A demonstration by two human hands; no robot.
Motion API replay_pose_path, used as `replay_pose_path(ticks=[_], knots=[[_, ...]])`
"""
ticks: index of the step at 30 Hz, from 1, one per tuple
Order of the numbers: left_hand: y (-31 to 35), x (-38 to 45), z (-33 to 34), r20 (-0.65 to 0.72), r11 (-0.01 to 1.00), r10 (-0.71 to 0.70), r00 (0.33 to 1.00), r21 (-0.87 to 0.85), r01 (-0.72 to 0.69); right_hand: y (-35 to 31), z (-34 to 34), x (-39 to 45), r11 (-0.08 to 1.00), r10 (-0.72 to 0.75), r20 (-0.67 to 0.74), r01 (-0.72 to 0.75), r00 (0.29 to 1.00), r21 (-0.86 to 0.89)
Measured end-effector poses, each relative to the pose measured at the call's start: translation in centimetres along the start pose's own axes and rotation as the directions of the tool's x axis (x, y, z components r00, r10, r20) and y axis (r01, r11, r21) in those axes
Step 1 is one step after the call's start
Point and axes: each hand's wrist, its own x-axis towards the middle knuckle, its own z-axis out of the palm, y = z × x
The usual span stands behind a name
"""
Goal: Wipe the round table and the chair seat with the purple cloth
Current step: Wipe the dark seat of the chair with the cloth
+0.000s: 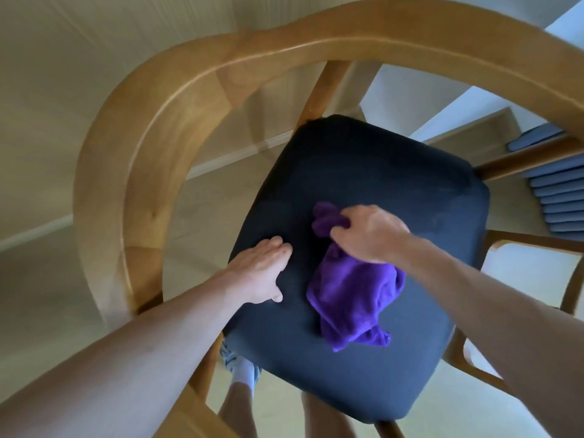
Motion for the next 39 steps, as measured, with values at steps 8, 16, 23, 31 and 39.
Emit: replay_pose_path(ticks=[8, 16, 23, 31, 39], knots=[[1.0, -1.3, -0.5, -0.035, 0.999, -0.033, 0.999, 0.014, 0.034, -5.0, 4.8, 0.2, 1.000, -0.008, -0.150, 0.008, 0.989, -0.002], [2.0, -3.5, 1.3, -0.058, 0.964, -0.257, 0.965, 0.054, 0.261, -3.2, 4.9, -2.7, 0.980, -0.164, 0.176, 0.181, 0.971, -0.084], [2.2, -3.6, 2.8, 0.063, 0.962, -0.270, 0.961, 0.048, 0.267, -3.2, 1.4, 1.1, 0.926, 0.122, -0.127, -0.067, 0.984, 0.371], [1.9, -3.3, 3.4, 0.075, 0.967, -0.244, 0.967, 0.098, 0.236, -7.3, 7.4, -2.0, 0.901, -0.332, 0.215, 0.376, 0.919, -0.216], [1.8, -3.2, 3.4, 0.048, 0.967, -0.250, 0.967, 0.070, 0.246, -3.8, 1.4, 2.3, 0.954, 0.023, -0.147, 0.022, 0.989, 0.301]])
